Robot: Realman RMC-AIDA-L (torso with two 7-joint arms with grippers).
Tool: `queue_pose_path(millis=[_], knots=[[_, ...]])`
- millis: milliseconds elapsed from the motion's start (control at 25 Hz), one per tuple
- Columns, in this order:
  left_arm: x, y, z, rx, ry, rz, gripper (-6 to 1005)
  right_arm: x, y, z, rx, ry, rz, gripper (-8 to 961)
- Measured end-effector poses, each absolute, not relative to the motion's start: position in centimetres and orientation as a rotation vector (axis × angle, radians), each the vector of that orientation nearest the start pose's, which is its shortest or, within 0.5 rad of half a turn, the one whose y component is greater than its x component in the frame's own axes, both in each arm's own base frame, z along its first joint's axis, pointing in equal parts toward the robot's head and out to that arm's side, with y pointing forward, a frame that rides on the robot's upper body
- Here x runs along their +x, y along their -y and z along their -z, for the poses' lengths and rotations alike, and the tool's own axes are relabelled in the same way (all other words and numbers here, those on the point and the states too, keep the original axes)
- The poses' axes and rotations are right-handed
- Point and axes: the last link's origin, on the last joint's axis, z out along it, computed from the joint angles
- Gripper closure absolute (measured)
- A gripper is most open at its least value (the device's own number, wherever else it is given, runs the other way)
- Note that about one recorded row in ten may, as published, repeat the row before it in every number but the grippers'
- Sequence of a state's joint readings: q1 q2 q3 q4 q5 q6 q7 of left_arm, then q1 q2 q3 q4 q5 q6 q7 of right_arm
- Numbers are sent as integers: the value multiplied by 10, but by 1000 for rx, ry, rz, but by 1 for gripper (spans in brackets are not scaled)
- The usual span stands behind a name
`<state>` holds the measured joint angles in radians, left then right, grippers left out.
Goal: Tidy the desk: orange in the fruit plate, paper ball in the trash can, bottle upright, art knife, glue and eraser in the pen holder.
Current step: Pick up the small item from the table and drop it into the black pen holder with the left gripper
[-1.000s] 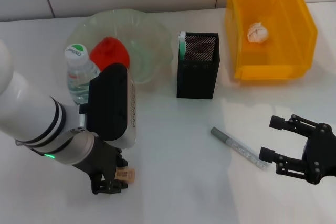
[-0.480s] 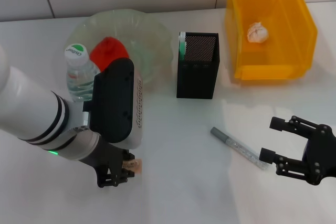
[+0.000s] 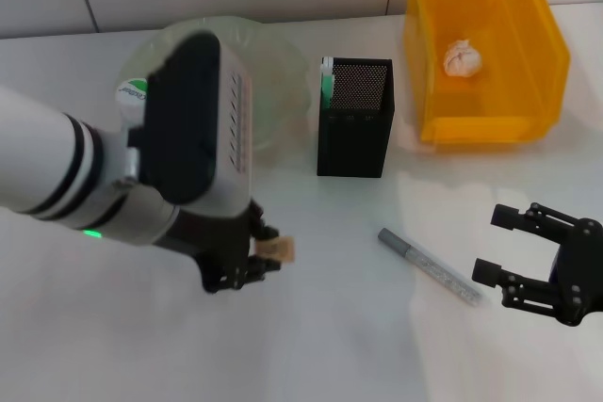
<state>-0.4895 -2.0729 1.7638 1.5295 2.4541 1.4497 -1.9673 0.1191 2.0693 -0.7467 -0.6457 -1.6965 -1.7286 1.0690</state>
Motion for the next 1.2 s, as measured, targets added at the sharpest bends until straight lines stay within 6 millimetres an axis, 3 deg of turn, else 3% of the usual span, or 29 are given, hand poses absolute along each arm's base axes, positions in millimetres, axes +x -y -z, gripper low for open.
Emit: queue_pose_path(millis=[80, 160, 280, 320, 360, 480, 520, 920, 1200], knots=[[-133, -305, 49, -2967, -315, -460, 724, 333, -211, -23, -2459, -581, -909, 162], [-112, -318, 30, -2951, -289, -128, 723, 335, -210, -24, -2451, -585, -906, 162], [-112, -318, 30, -2951, -289, -128, 723, 336, -210, -24, -2448, -589, -902, 161], [-104, -323, 28, -2930, -280, -19, 723, 336, -210, -24, -2450, -589, -900, 161], [-89, -335, 32, -2864, -267, 164, 722, 336, -210, -24, -2450, -589, -900, 161], [-81, -342, 39, -2832, -253, 237, 722, 335, -211, -22, -2459, -589, -895, 161], [-76, -357, 49, -2771, -194, 298, 722, 335, -212, -22, -2458, -592, -892, 161], [-75, -386, 86, -2666, -162, 248, 720, 334, -212, -19, -2464, -593, -895, 162], [-81, -392, 91, -2639, -141, 223, 719, 332, -214, -18, -2469, -588, -897, 162]])
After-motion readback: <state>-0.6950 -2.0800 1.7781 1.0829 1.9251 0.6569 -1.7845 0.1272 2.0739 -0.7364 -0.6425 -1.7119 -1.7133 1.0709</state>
